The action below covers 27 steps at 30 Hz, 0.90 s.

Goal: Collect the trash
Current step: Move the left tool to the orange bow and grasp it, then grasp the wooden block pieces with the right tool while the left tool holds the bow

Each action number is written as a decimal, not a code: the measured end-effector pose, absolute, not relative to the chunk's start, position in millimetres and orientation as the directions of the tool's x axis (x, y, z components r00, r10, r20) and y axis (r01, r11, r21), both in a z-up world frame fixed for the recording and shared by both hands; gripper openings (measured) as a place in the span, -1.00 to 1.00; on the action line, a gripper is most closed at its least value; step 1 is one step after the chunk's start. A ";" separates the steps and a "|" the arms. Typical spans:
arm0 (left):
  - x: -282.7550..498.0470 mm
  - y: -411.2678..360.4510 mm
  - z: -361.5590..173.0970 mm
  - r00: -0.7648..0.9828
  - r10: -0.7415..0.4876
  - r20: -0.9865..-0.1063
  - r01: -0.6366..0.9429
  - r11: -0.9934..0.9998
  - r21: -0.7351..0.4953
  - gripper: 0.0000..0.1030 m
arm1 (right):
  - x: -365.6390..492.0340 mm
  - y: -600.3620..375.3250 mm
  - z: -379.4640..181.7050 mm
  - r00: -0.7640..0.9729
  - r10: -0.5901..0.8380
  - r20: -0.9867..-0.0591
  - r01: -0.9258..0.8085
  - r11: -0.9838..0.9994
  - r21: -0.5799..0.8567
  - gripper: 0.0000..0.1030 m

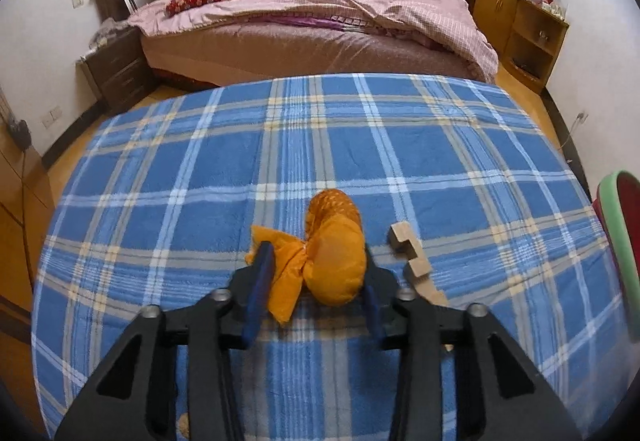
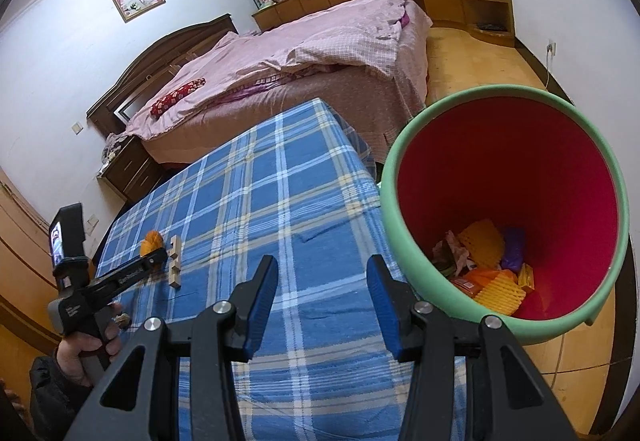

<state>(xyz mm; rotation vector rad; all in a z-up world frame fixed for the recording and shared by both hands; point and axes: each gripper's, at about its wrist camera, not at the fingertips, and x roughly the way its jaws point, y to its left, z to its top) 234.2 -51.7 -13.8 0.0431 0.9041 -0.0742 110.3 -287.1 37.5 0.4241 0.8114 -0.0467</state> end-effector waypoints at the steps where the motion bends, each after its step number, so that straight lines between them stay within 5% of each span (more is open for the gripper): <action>1: 233.6 -50.4 -12.6 0.618 -0.058 -0.784 0.084 0.996 -0.008 -0.39 | 110.8 -285.5 37.4 0.691 0.122 -0.712 0.198 0.916 0.349 -0.04; 5: 229.1 -42.8 -5.8 0.627 -0.097 -0.773 0.089 0.995 -0.052 -0.54 | 116.5 -277.8 37.5 0.685 0.134 -0.716 0.177 0.923 0.342 -0.04; 16: 195.5 -12.0 24.8 0.666 -0.179 -0.724 0.096 0.983 -0.155 -0.55 | 145.1 -222.5 42.6 0.671 0.209 -0.712 0.046 0.946 0.321 -0.04; 27: 188.5 19.7 27.0 0.683 -0.130 -0.719 0.014 0.986 -0.165 -0.55 | 183.5 -143.6 26.1 0.612 0.283 -0.739 -0.109 0.955 0.275 -0.04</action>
